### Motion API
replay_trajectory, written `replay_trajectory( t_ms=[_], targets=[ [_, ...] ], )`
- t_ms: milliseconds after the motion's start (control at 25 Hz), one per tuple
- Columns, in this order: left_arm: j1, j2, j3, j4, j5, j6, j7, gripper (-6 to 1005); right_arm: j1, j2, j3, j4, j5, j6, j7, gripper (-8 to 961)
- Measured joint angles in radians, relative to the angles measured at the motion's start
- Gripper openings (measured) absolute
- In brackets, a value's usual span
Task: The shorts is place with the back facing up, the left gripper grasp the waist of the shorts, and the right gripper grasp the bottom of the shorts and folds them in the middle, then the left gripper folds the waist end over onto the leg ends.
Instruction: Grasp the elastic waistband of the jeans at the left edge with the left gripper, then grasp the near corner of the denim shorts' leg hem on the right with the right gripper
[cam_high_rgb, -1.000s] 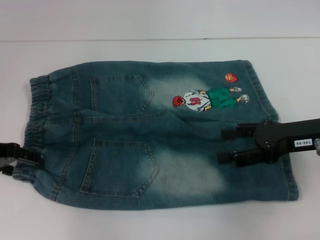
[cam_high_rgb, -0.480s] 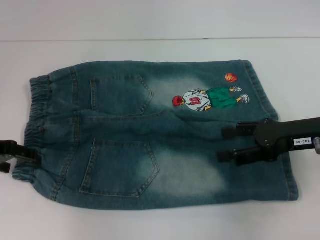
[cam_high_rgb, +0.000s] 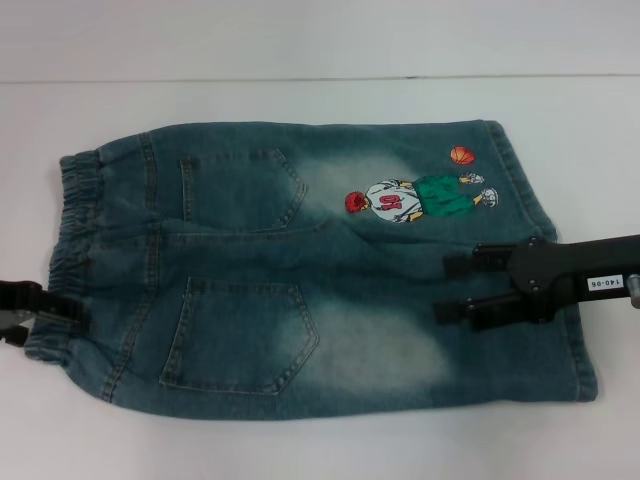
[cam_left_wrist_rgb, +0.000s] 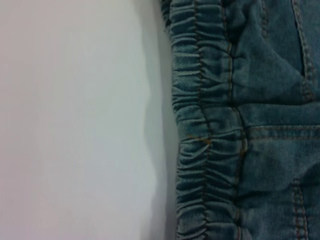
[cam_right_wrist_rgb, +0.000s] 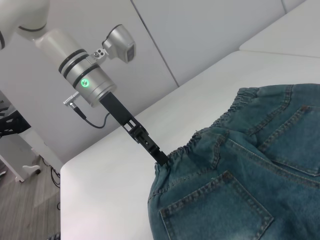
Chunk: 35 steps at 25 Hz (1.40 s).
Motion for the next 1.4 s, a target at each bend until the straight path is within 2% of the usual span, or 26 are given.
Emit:
replay_trajectory(
  t_ms=[200,400,840,1040,1160,1400],
  targets=[
    [-0.006,-0.004,0.003,0.000,-0.002,0.002,0.012,941,-0.002,0.002,0.004,0.000,0.002,0.000,0.000,941],
    [-0.007,-0.004,0.003,0.005,-0.010,0.004,0.033,754,-0.005,0.001,0.007,0.000,0.005,-0.001,0.000,942],
    [-0.007,-0.009,0.005,0.002,-0.010,0.004,0.040,506,-0.005,-0.001,0.008,0.000,0.008,0.000,0.000,941],
    [-0.006,-0.010,0.005,0.002,-0.010,0.004,0.040,296,-0.002,-0.003,0.008,0.000,0.008,0.000,0.000,941],
    [-0.006,-0.011,0.005,0.002,-0.010,0.004,0.040,70,-0.002,-0.003,0.008,0.000,0.008,0.001,0.000,942],
    [-0.006,-0.015,0.001,0.009,-0.019,0.008,0.069,16,-0.002,-0.003,0.016,0.000,0.008,0.003,0.000,942]
  ],
)
